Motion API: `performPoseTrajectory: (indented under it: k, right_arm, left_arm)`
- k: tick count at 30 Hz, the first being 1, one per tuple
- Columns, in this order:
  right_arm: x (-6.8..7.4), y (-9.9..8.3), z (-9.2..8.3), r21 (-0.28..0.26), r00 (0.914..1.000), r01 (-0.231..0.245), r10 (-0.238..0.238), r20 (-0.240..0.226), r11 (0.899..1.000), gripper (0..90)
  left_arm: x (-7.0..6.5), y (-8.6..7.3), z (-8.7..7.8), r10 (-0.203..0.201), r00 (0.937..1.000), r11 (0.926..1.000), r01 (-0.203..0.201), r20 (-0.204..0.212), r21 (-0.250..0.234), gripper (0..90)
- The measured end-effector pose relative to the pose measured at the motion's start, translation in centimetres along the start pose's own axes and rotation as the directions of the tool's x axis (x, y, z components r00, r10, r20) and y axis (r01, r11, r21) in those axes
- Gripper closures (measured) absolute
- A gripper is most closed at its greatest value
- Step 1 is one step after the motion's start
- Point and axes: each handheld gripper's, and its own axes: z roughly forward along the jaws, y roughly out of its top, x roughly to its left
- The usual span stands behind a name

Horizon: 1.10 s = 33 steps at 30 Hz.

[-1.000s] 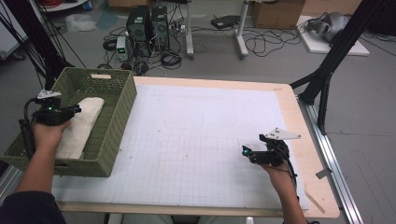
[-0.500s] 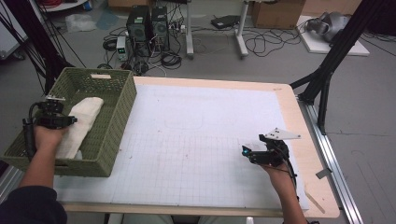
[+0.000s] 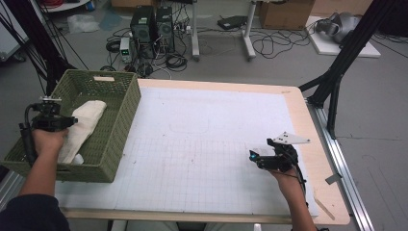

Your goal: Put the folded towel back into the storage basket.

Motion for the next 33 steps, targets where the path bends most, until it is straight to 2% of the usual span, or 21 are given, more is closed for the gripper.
performPoseTrajectory:
  k: [2, 4, 6, 7, 9, 13, 16, 18, 19, 20, 21, 23, 24, 27, 29, 32, 33]
  right_arm:
    - [0.0, 0.0, 0.0, -0.002, 1.0, 0.002, -0.002, -0.002, 1.0, 12.4]
    - [0.1, 0.0, 0.0, -0.004, 1.0, 0.002, -0.002, -0.002, 1.0, 12.5]
    - [0.1, 0.1, -0.1, -0.006, 1.0, 0.002, -0.002, -0.002, 1.0, 12.4]
    - [0.1, 0.1, -0.1, -0.006, 1.0, 0.002, -0.002, -0.002, 1.0, 12.4]
    - [0.1, 0.1, -0.1, -0.01, 1.0, 0.002, -0.002, -0.001, 1.0, 12.4]
    - [0.1, 0.2, -0.2, -0.012, 0.9999, 0.012, -0.012, 0.001, 1.0, 12.4]
    - [0.2, 0.3, -0.2, -0.02, 0.9999, 0.013, -0.013, 0.005, 1.0, 12.4]
    - [0.2, 0.4, -0.4, -0.025, 0.9998, 0.018, -0.018, 0.008, 1.0, 12.4]
    - [0.2, 0.4, -0.5, -0.024, 0.9998, 0.016, -0.016, 0.009, 1.0, 12.4]
    - [0.2, 0.4, -0.5, -0.029, 0.9998, 0.019, -0.019, 0.011, 0.999, 12.4]
    - [0.2, 0.5, -0.6, -0.03, 0.9996, 0.023, -0.022, 0.015, 0.999, 12.4]
    - [0.2, 0.5, -0.7, -0.033, 0.9995, 0.026, -0.026, 0.017, 0.999, 12.4]
    - [0.2, 0.6, -0.7, -0.039, 0.9994, 0.03, -0.029, 0.021, 0.999, 12.4]
    - [0.1, 0.6, -0.9, -0.043, 0.9992, 0.034, -0.033, 0.023, 0.998, 12.4]
    - [0.2, 0.7, -1.0, -0.049, 0.9993, 0.028, -0.026, 0.025, 0.998, 12.4]
    - [0.1, 0.8, -1.2, -0.064, 0.9991, 0.033, -0.031, 0.028, 0.997, 12.4]
    - [0.0, 0.8, -1.3, -0.073, 0.9989, 0.039, -0.037, 0.03, 0.997, 12.4]
  left_arm:
    - [-0.1, 0.2, -0.4, -0.008, 0.9992, 0.9986, 0.01, 0.038, -0.052, 68.8]
    - [-0.3, 0.4, -0.9, -0.007, 0.9967, 0.9942, 0.015, 0.081, -0.107, 66.6]
    - [-0.4, 0.6, -1.3, -0.009, 0.9922, 0.9868, 0.029, 0.125, -0.159, 62.6]
    - [-0.5, 0.7, -1.5, -0.021, 0.9874, 0.9819, 0.05, 0.157, -0.183, 59.3]
    - [-0.7, 0.8, -2.0, -0.013, 0.978, 0.9707, 0.062, 0.208, -0.232, 54.9]
    - [-1.3, 1.0, -2.7, -0.016, 0.9637, 0.9483, 0.099, 0.266, -0.302, 37.6]
    - [-1.8, 1.1, -3.3, -0.007, 0.9523, 0.9272, 0.12, 0.305, -0.355, 29.9]
    - [-2.2, 1.1, -3.9, 0.002, 0.9457, 0.9103, 0.133, 0.325, -0.392, 21.6]
    - [-2.4, 1.1, -4.3, 0.017, 0.9377, 0.899, 0.137, 0.347, -0.416, 20.1]
    - [-2.6, 1.1, -4.6, 0.029, 0.9325, 0.8928, 0.138, 0.36, -0.429, 20.2]
    - [-2.9, 1.0, -4.9, 0.047, 0.9244, 0.8865, 0.136, 0.379, -0.442, 20.1]
    - [-3.7, 0.9, -5.7, 0.094, 0.9116, 0.8771, 0.114, 0.4, -0.467, 20.1]
    - [-4.0, 0.8, -5.9, 0.103, 0.9077, 0.8731, 0.114, 0.407, -0.474, 20.1]
    - [-5.2, 0.5, -6.7, 0.14, 0.8854, 0.8624, 0.111, 0.443, -0.494, 20.1]
    - [-6.0, 0.4, -7.1, 0.167, 0.8759, 0.8583, 0.097, 0.453, -0.504, 20.8]
    - [-7.6, 0.1, -7.7, 0.198, 0.8514, 0.8491, 0.099, 0.486, -0.519, 21.2]
    - [-8.2, -0.1, -7.8, 0.209, 0.8422, 0.8492, 0.095, 0.497, -0.519, 21.2]
